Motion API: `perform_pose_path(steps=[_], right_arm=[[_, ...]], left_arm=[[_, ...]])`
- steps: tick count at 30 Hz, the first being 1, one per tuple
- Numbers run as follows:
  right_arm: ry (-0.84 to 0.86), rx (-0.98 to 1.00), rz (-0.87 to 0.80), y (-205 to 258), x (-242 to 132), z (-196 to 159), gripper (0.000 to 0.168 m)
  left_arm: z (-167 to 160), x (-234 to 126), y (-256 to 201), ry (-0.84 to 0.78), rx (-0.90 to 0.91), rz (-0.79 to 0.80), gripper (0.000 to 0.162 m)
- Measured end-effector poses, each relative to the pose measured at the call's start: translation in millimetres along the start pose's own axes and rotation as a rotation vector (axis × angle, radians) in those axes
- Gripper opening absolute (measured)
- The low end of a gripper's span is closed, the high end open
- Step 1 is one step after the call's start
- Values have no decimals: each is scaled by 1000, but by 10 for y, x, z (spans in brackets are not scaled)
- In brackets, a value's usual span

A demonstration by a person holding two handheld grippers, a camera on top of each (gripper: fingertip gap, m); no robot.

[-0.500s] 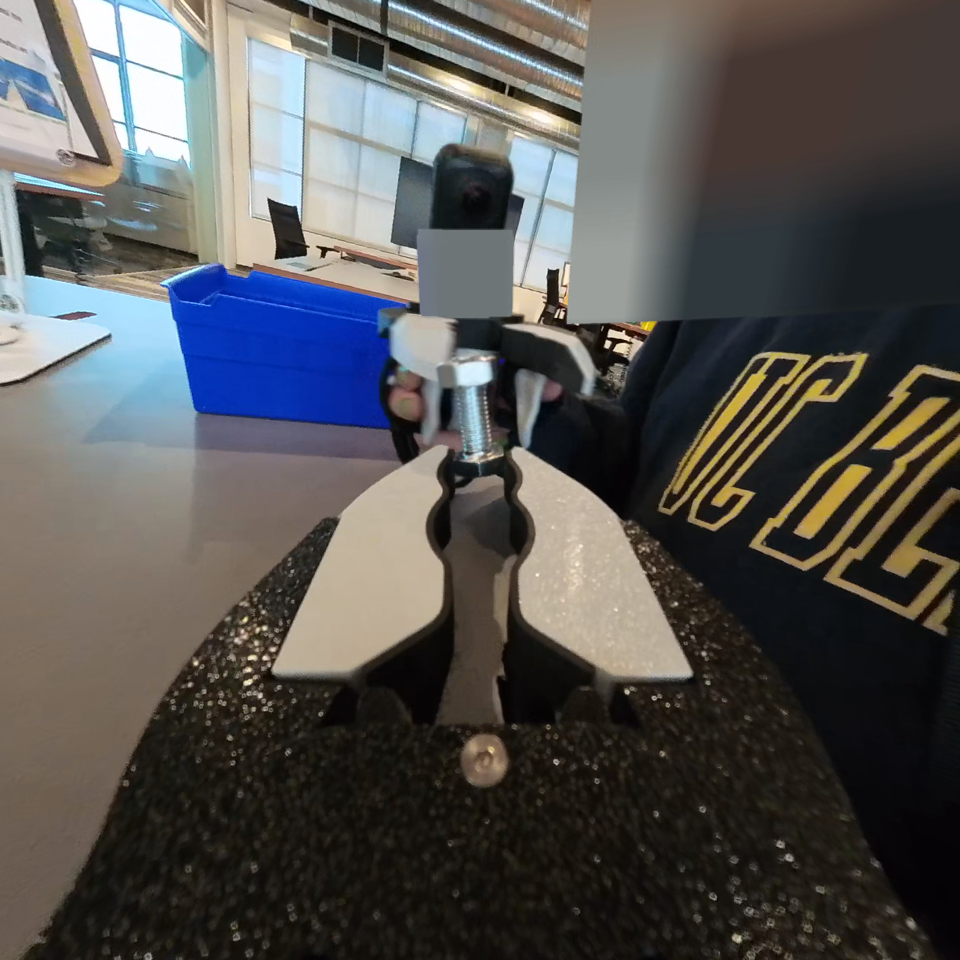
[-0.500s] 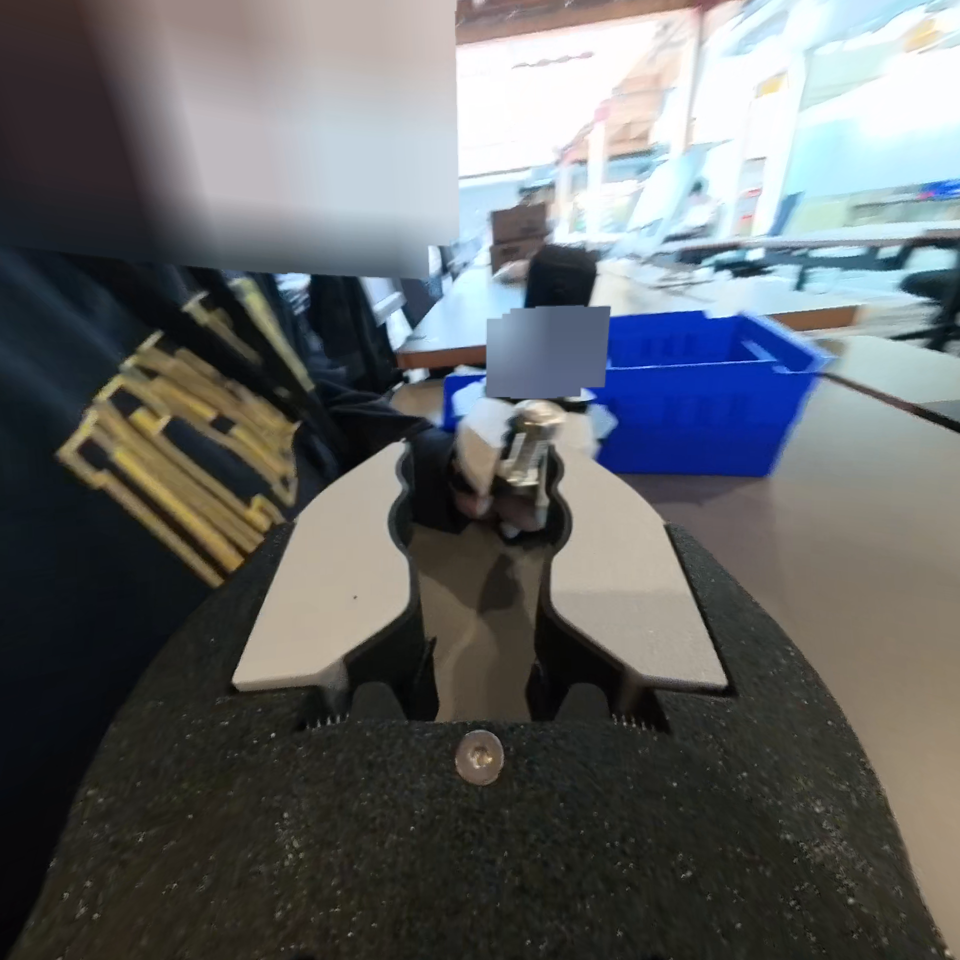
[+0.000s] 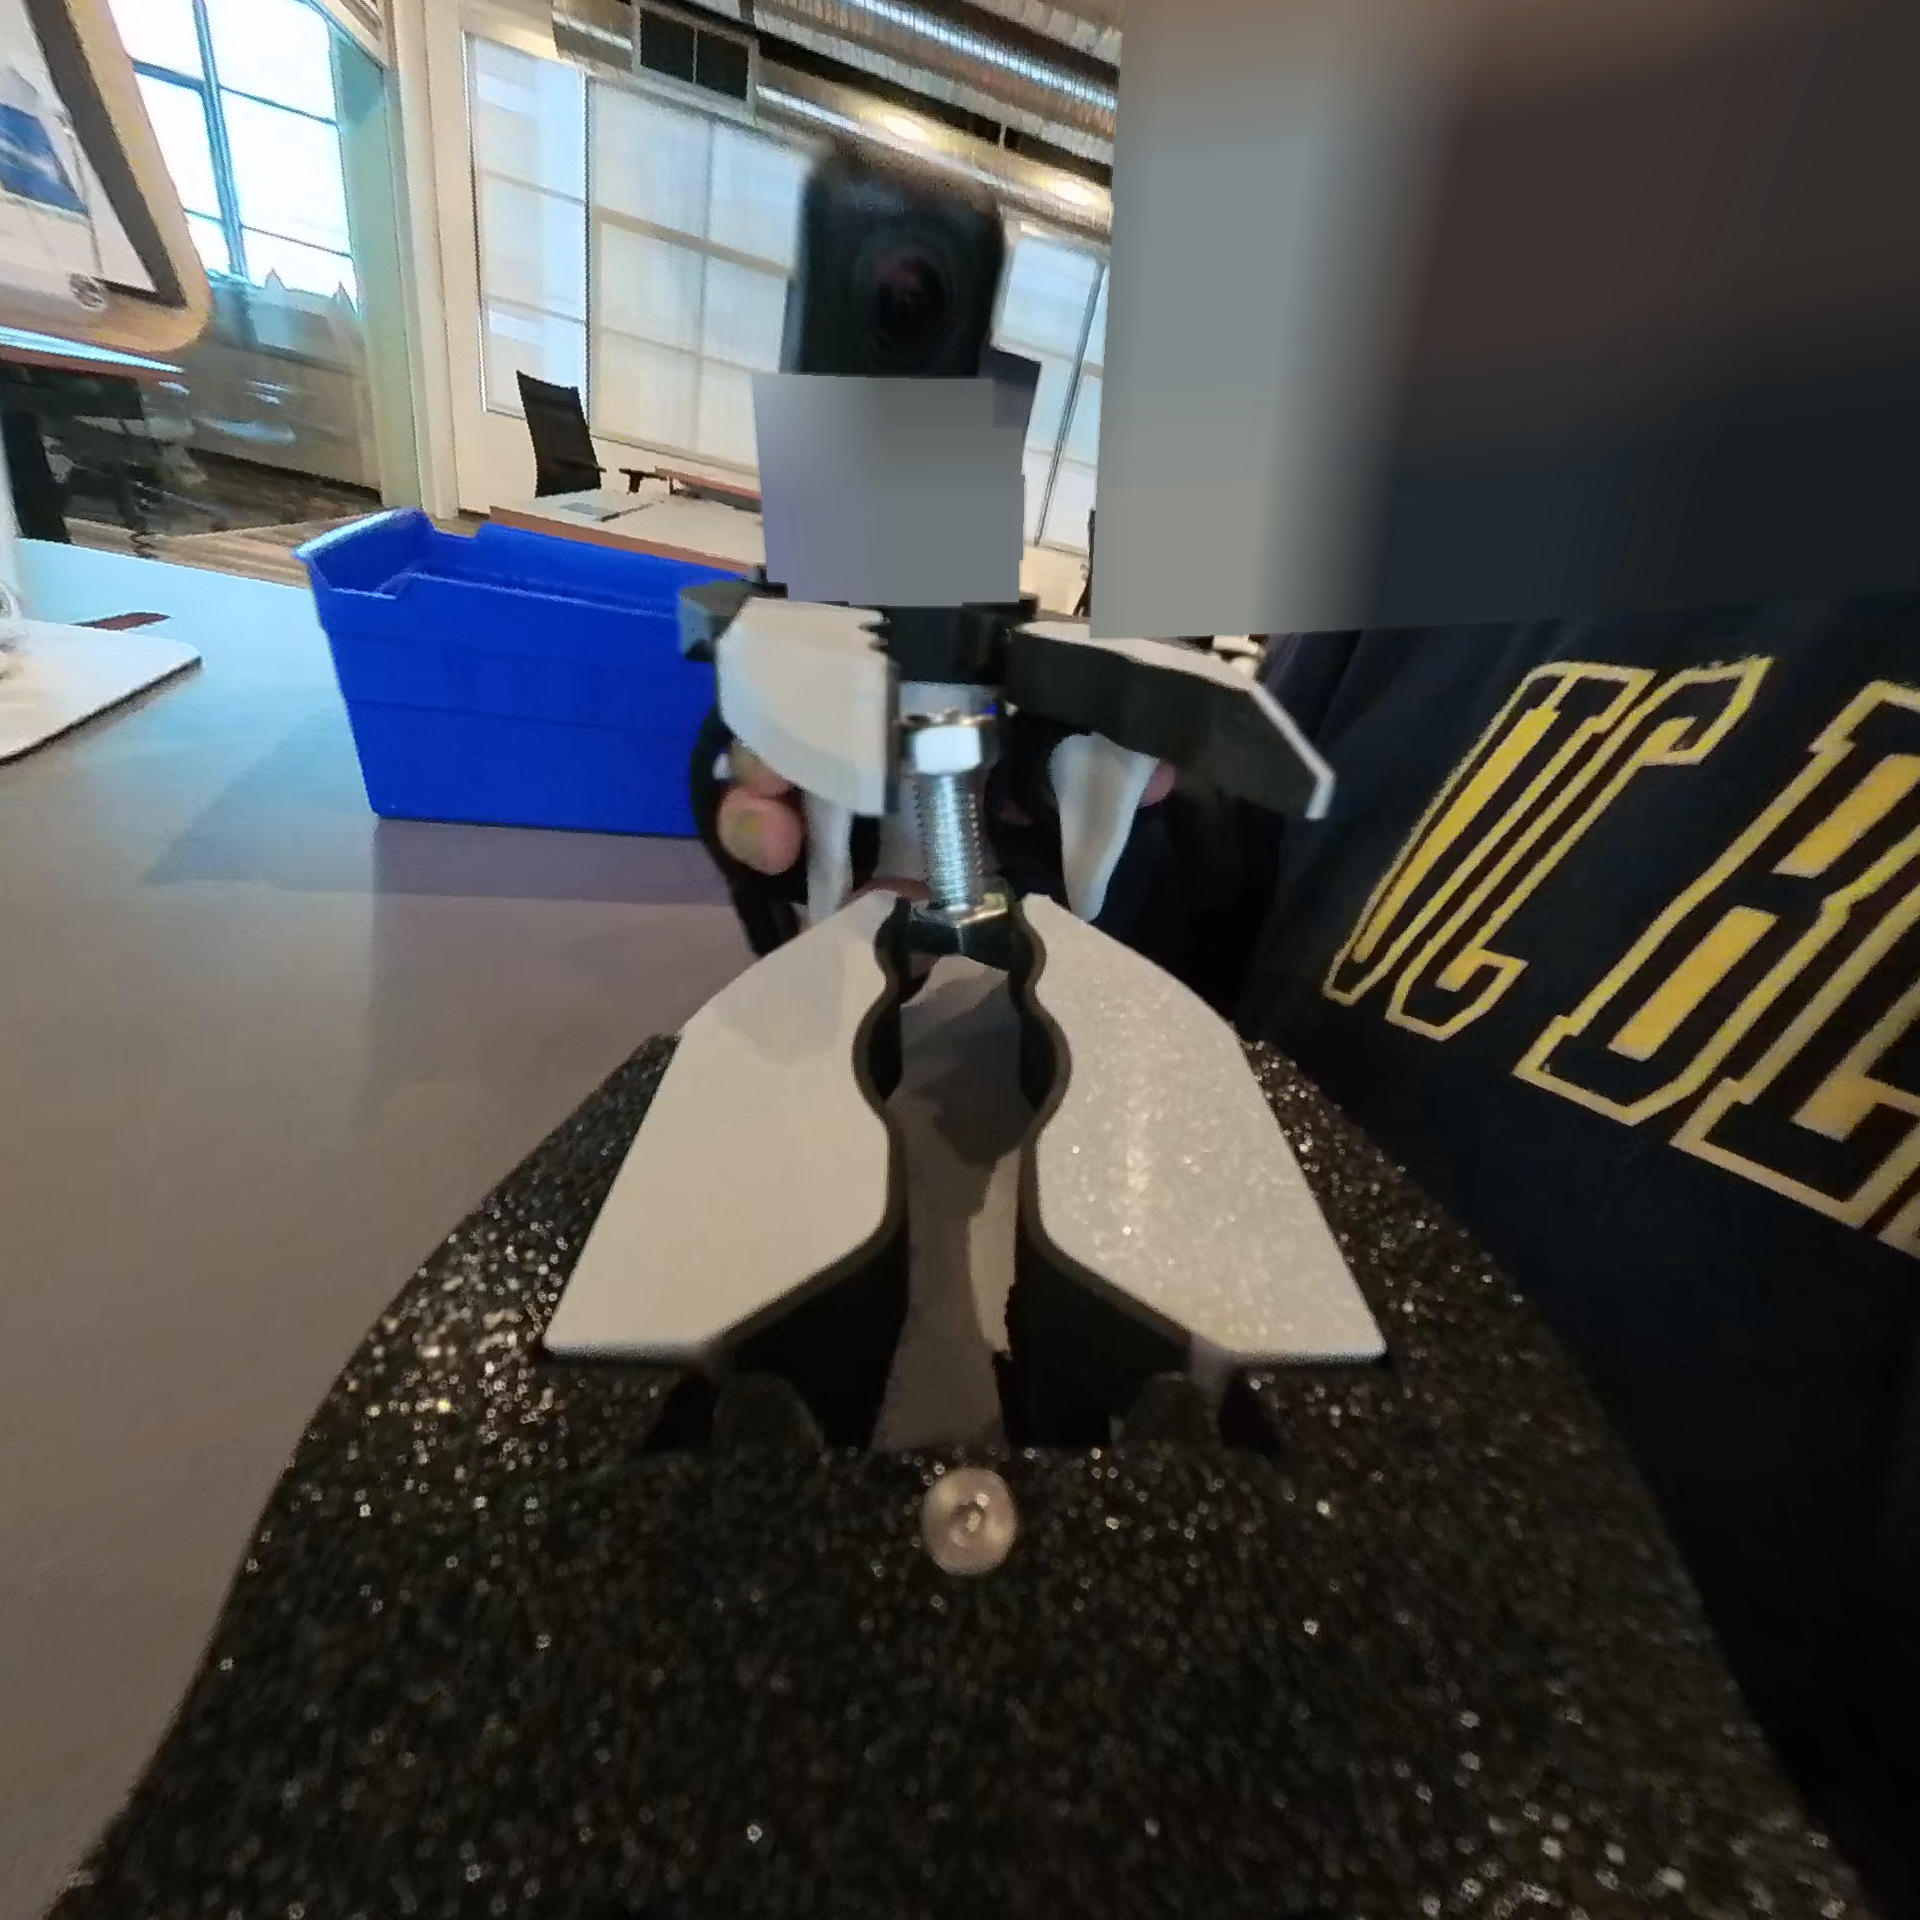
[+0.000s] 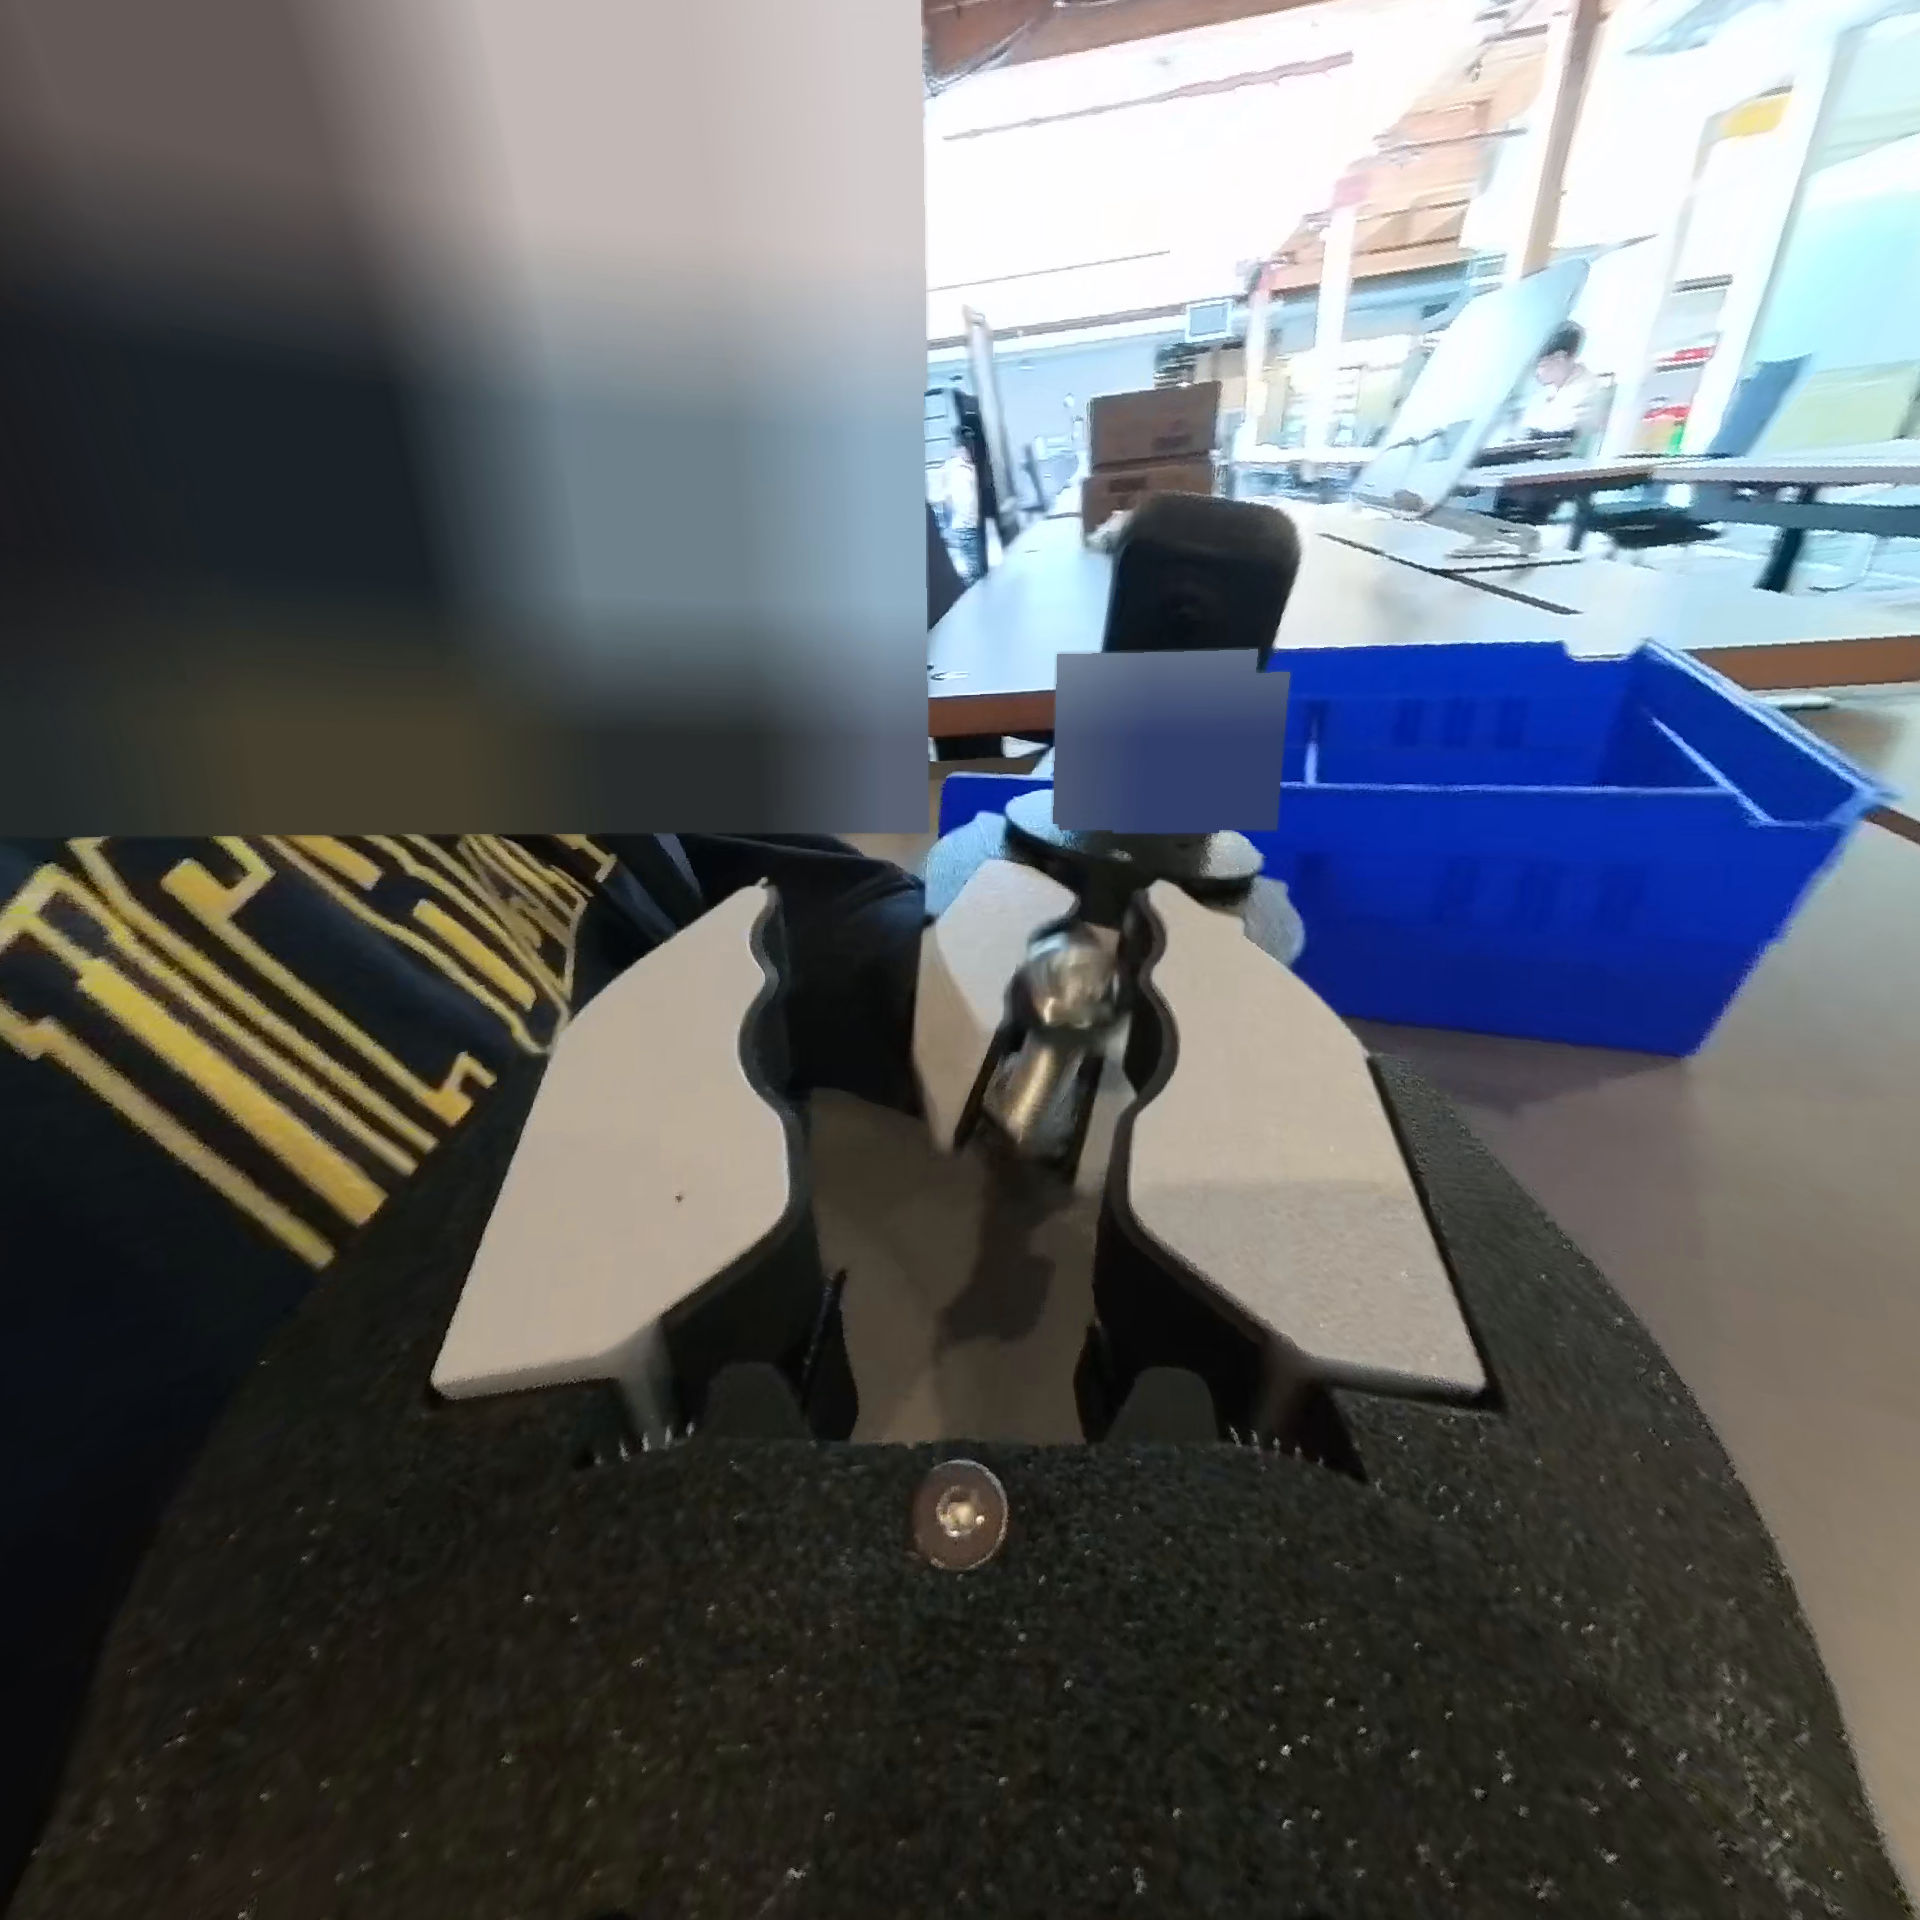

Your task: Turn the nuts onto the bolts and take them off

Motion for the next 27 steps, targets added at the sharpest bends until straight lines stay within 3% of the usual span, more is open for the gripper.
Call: perform_pose_path(steps=[7,11,17,22,25,27], right_arm=[[-30,-19,-151,112,-368,-44,58],[-42,-46,-133,7,-181,27,73],[11,-24,16,-36,76,23,70],[42,-26,-31,36,-169,-21,63],[15,-60,-68,95,-373,-21,47],[-38,-49,-112,51,-385,20,58]], left_arm=[[1,-9,12,-7,-12,4,17],[-4,4,2,7,-4,-1,17],[-1,-4,5,-1,-8,-2,17],[6,-30,13,-27,-18,-8,17],[7,-34,25,-31,-29,-3,17],[6,-32,25,-28,-30,-7,17]])
Point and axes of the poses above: each gripper's, where its closed fingertips meet, x out along the fingers, z out of its top, y = z × x across the jaws, the point moved 9 cm from there along -x, back along the fingers, and after that the axes turned 2 degrees about x, right-handed, at the moved point
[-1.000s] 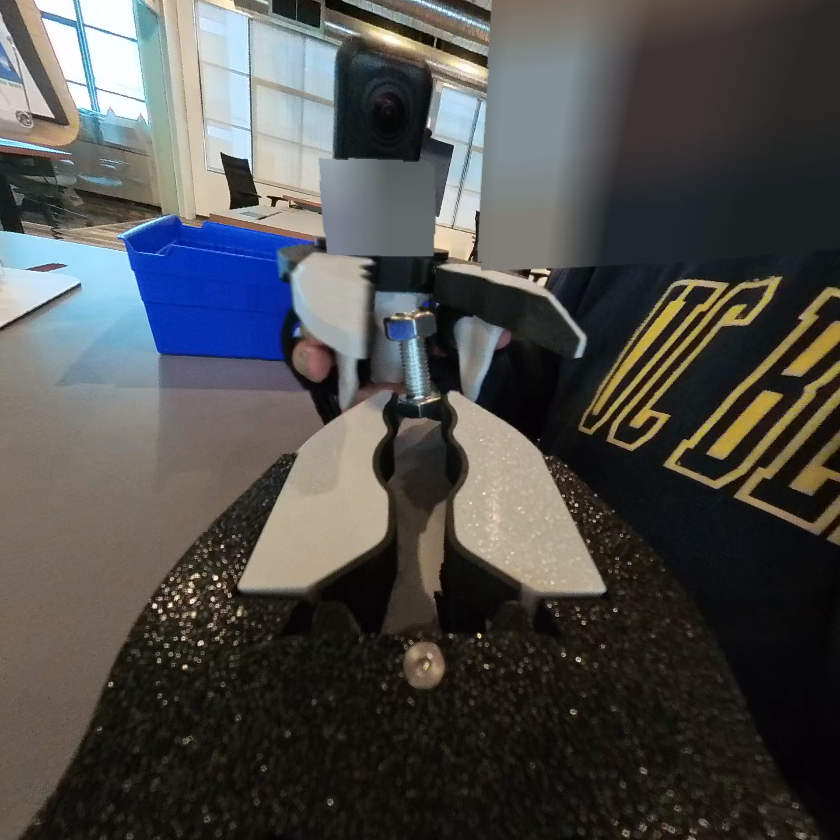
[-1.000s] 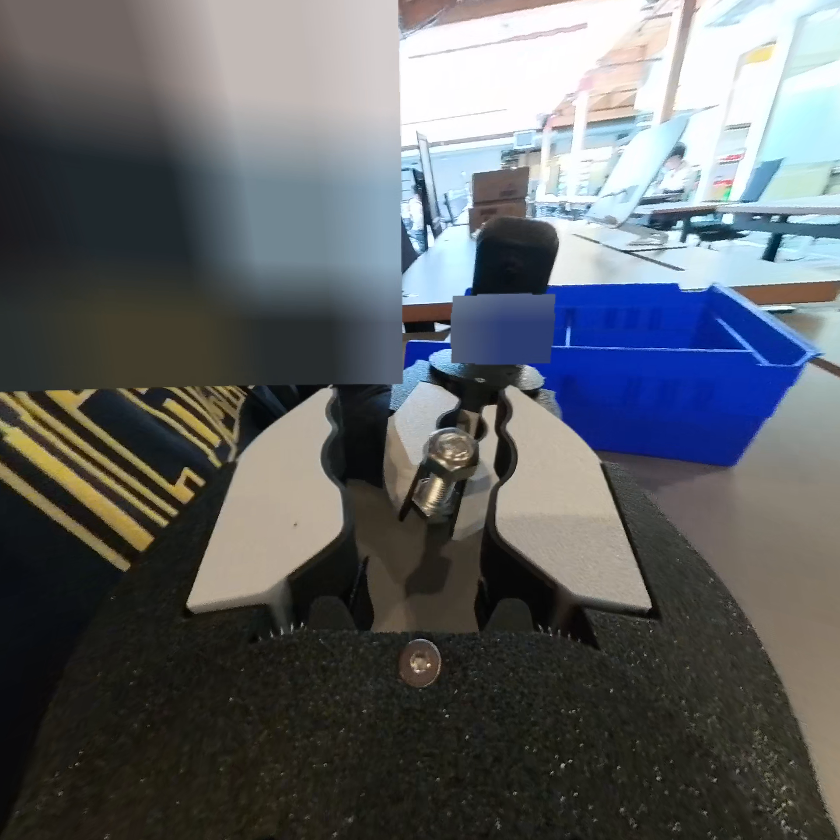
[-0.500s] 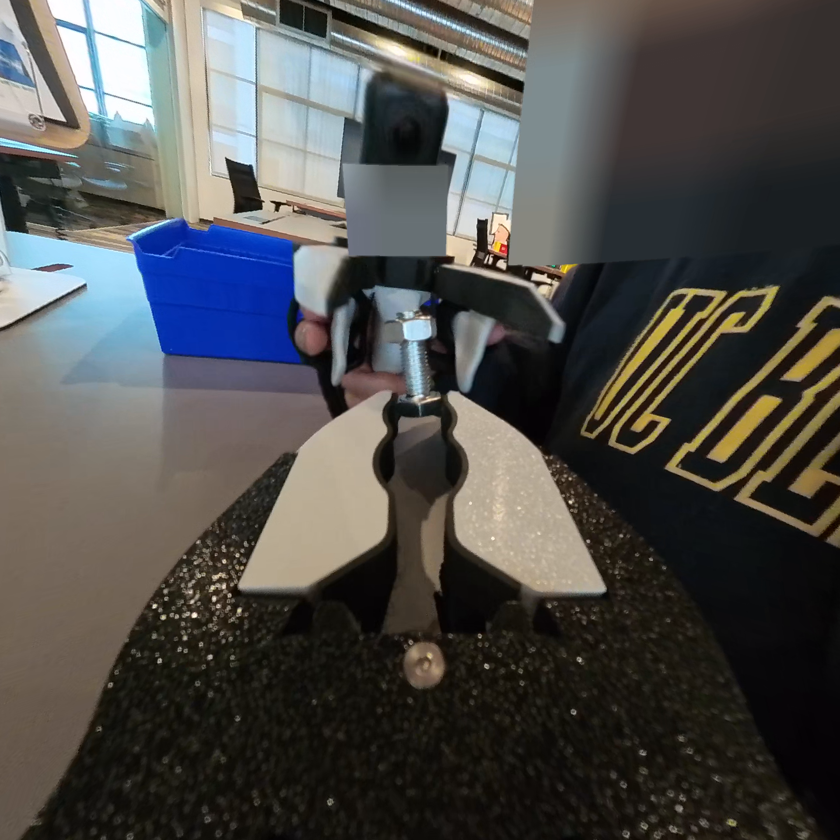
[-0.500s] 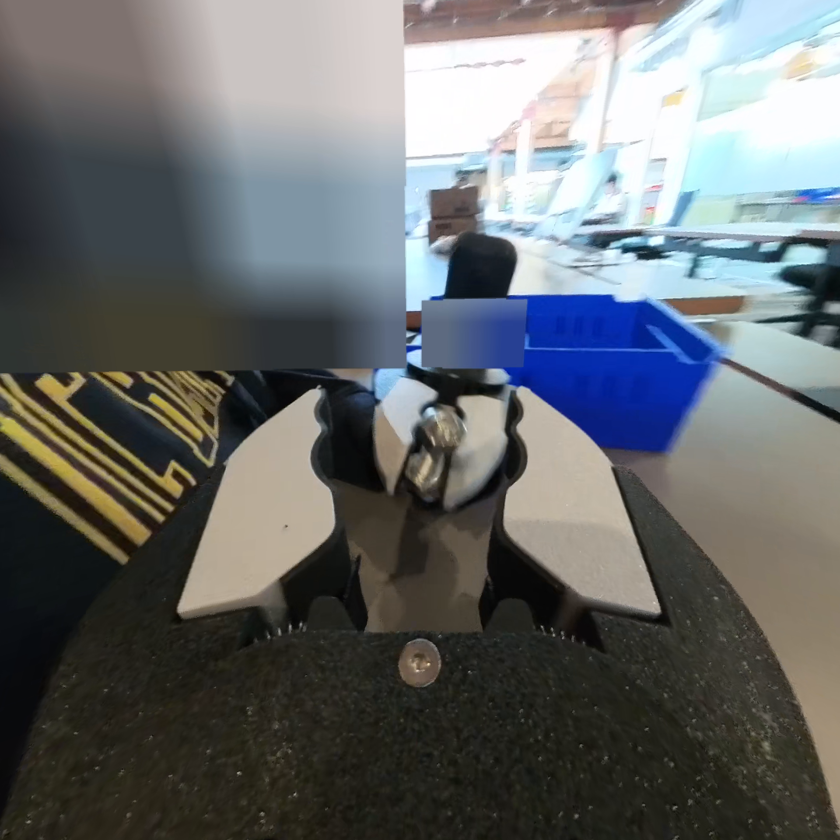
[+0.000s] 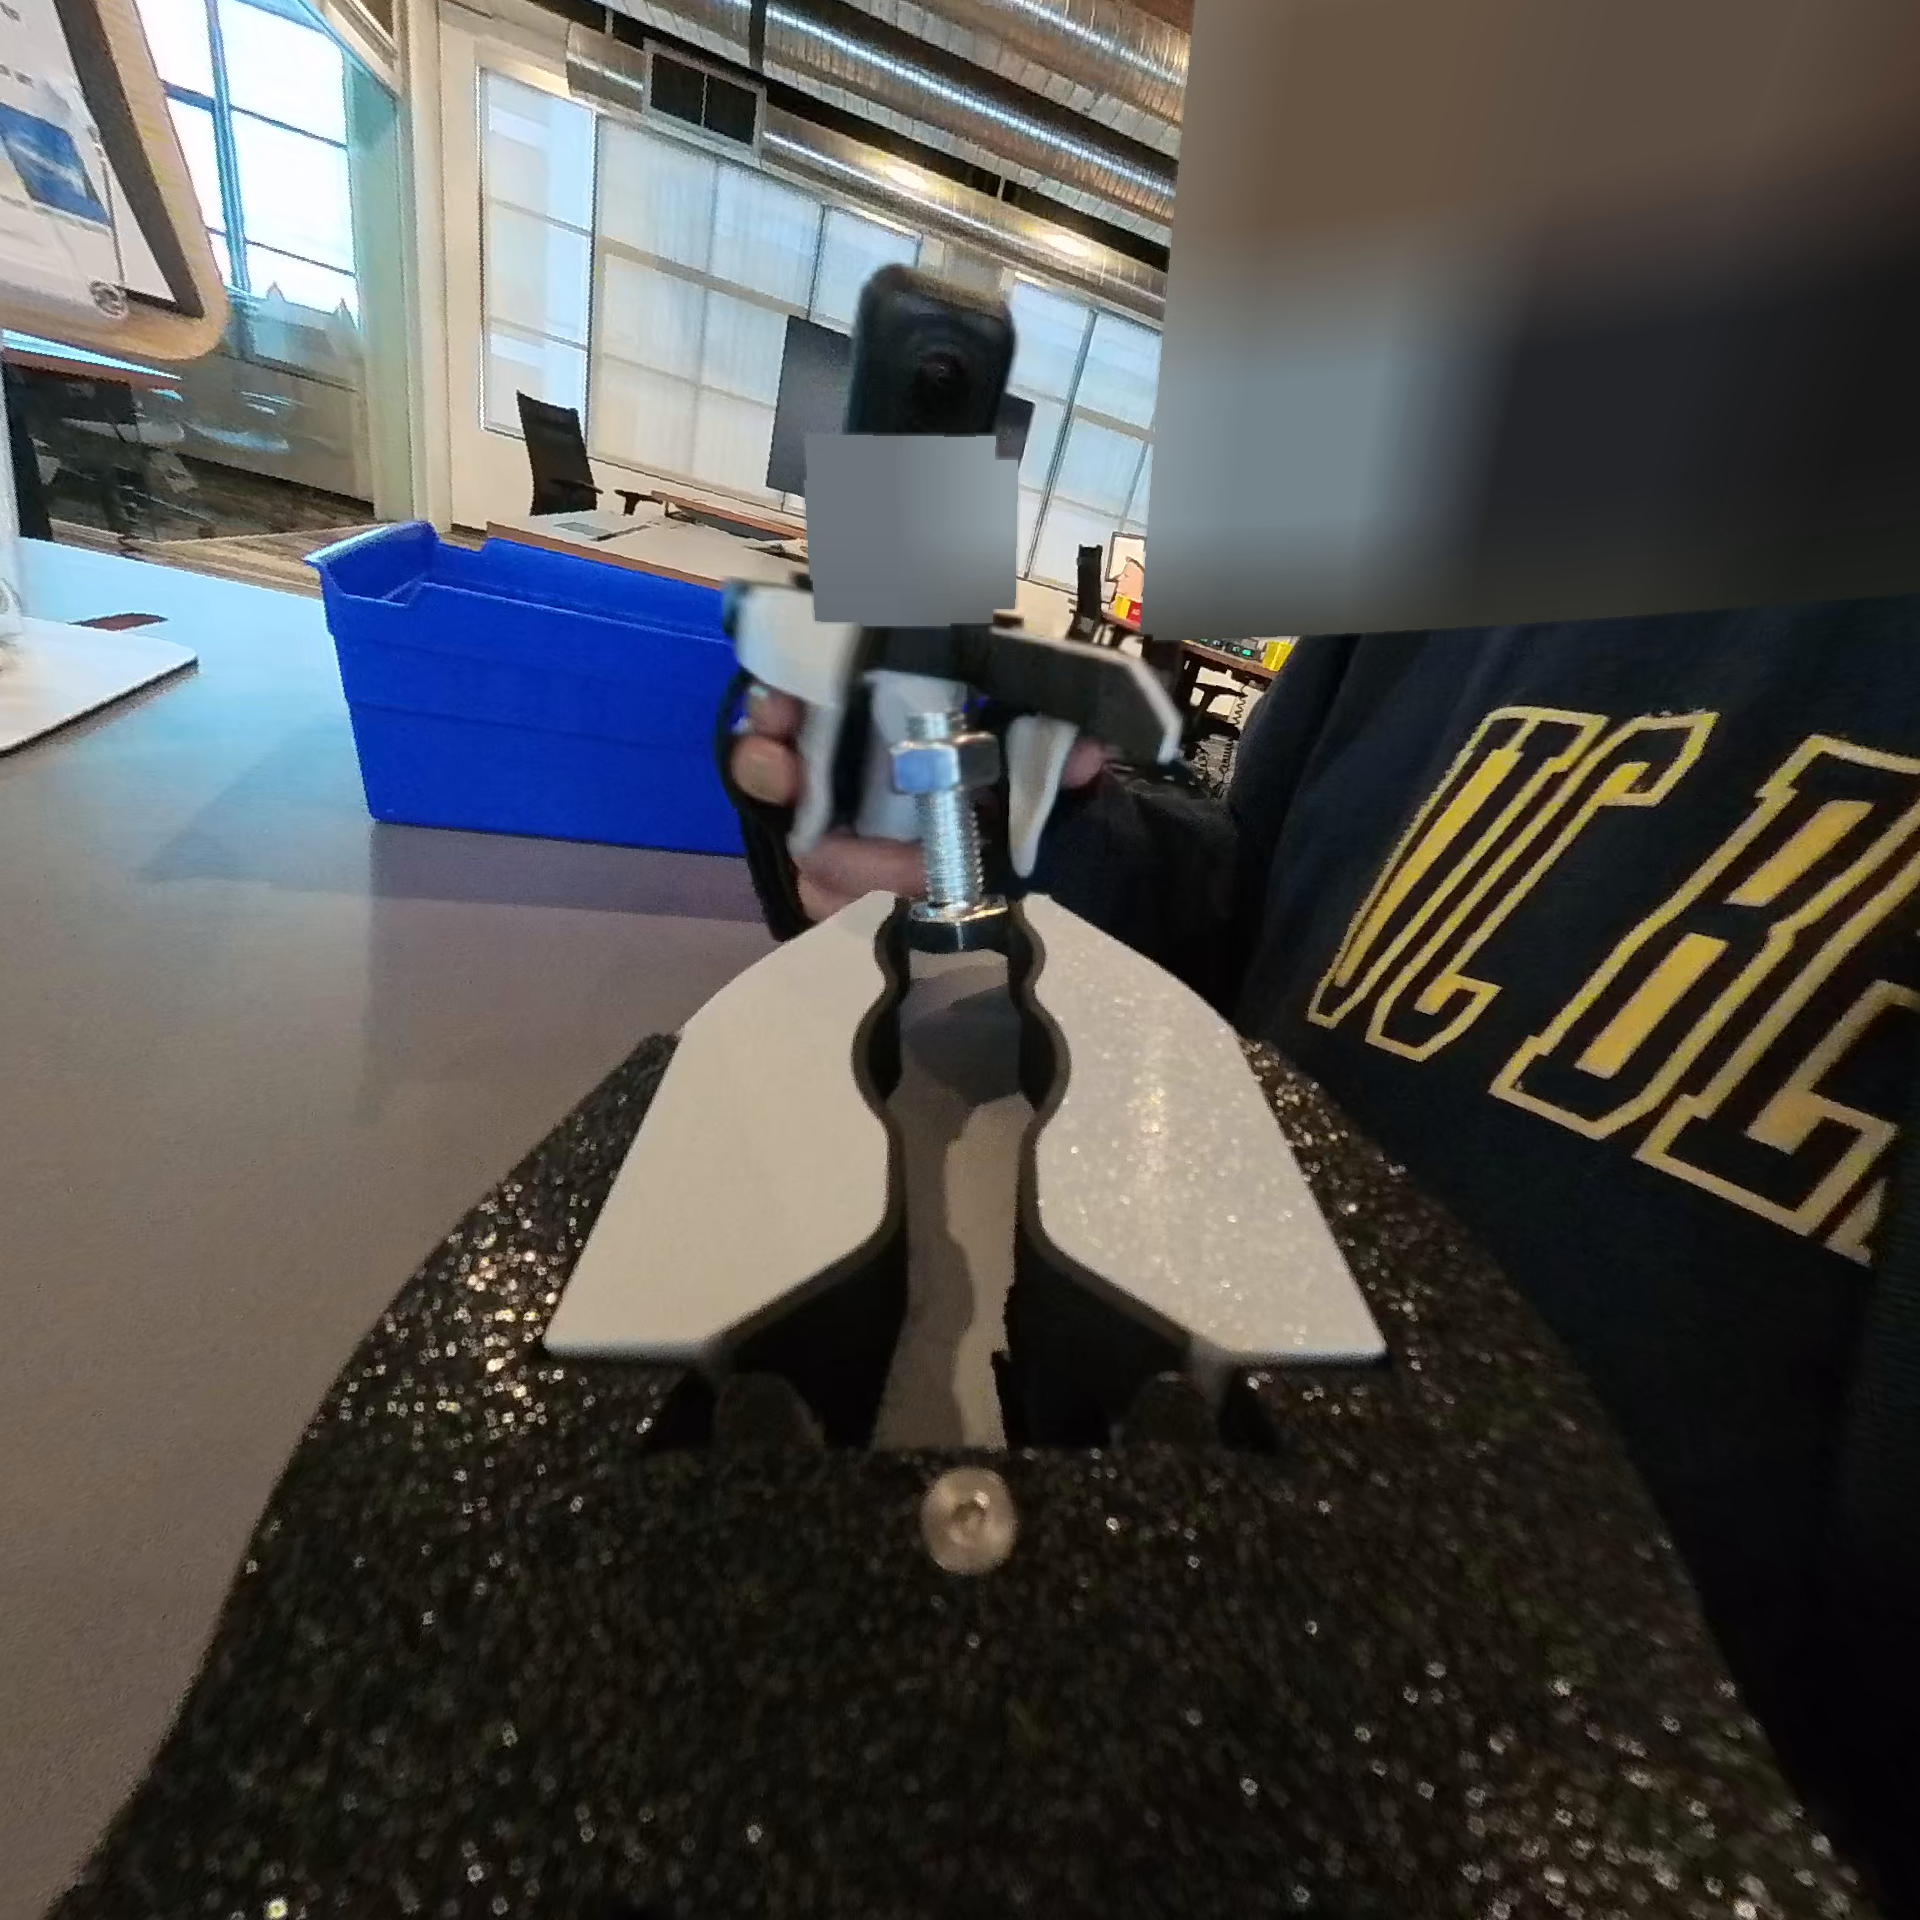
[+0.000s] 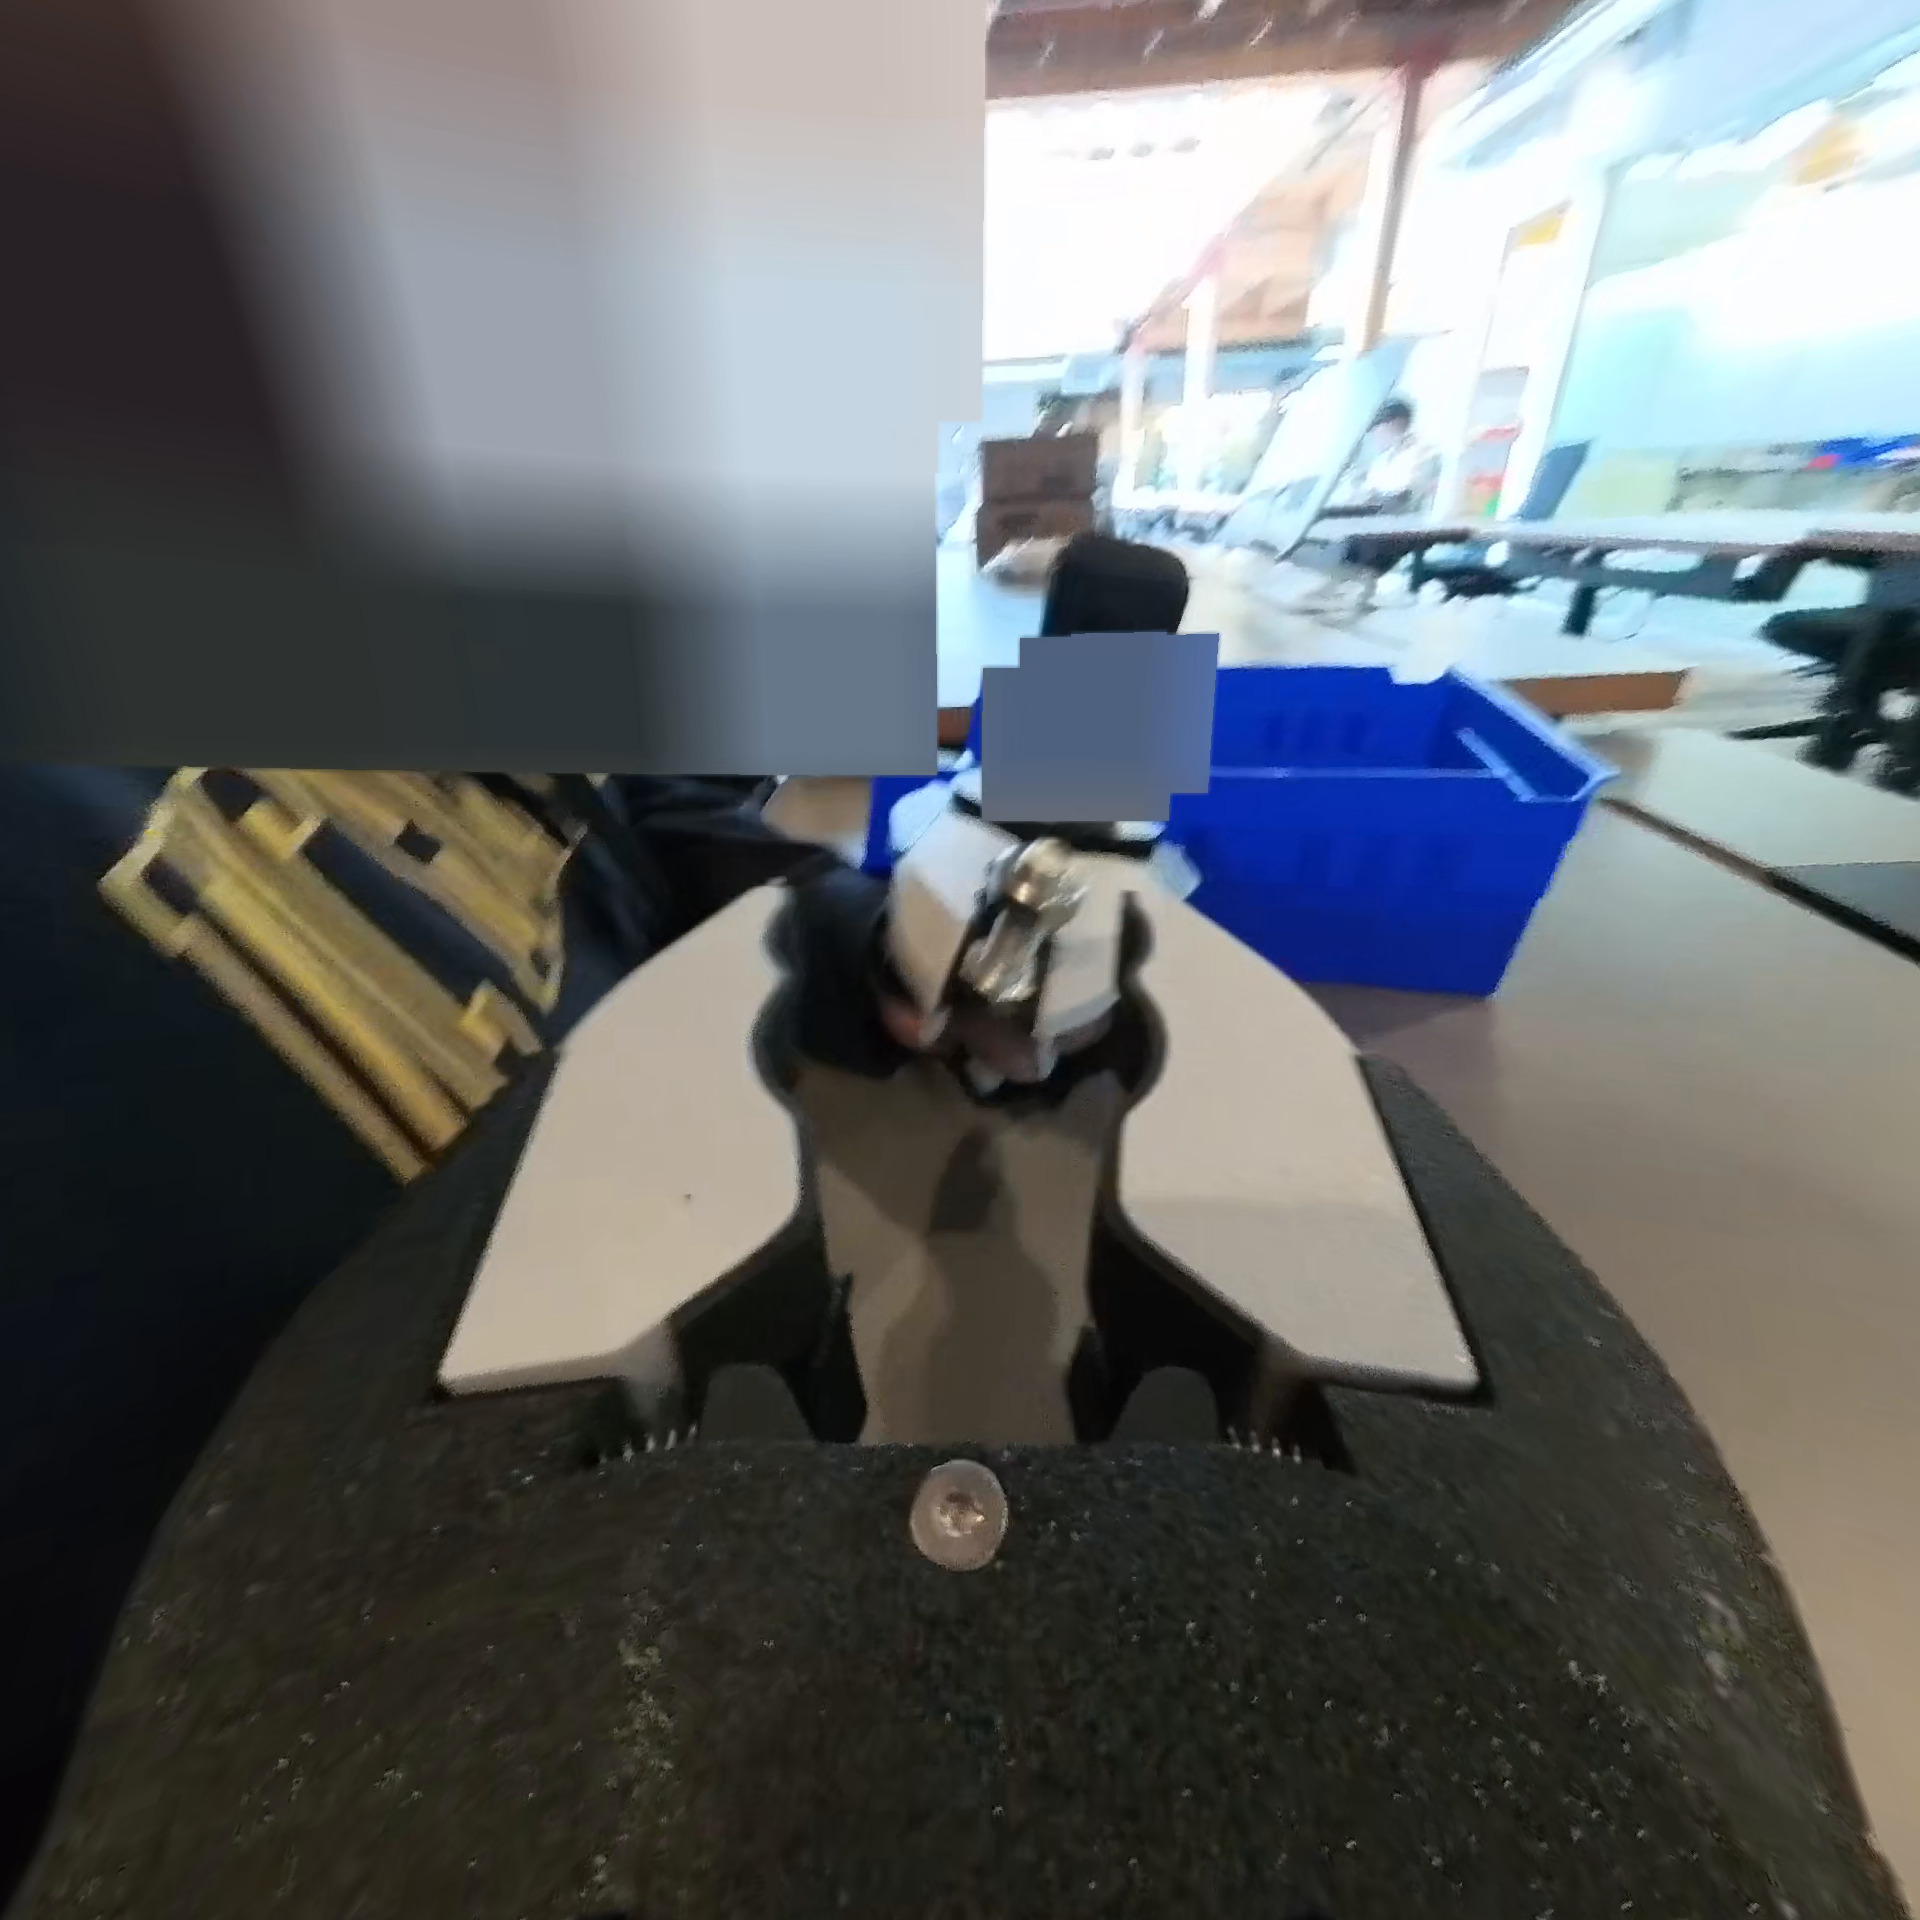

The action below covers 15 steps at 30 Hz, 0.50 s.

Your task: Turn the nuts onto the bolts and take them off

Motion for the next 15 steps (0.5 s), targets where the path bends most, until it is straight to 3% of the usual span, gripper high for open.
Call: perform_pose_path(steps=[2,8,15], right_arm=[[2,-3,12,-29,107,10,67],[73,-46,98,-46,459,38,70],[122,-31,83,4,278,-36,67]], left_arm=[[-1,4,-3,3,2,-1,17],[-9,24,-16,26,9,-8,17],[3,-6,-7,-5,-3,-10,17]])
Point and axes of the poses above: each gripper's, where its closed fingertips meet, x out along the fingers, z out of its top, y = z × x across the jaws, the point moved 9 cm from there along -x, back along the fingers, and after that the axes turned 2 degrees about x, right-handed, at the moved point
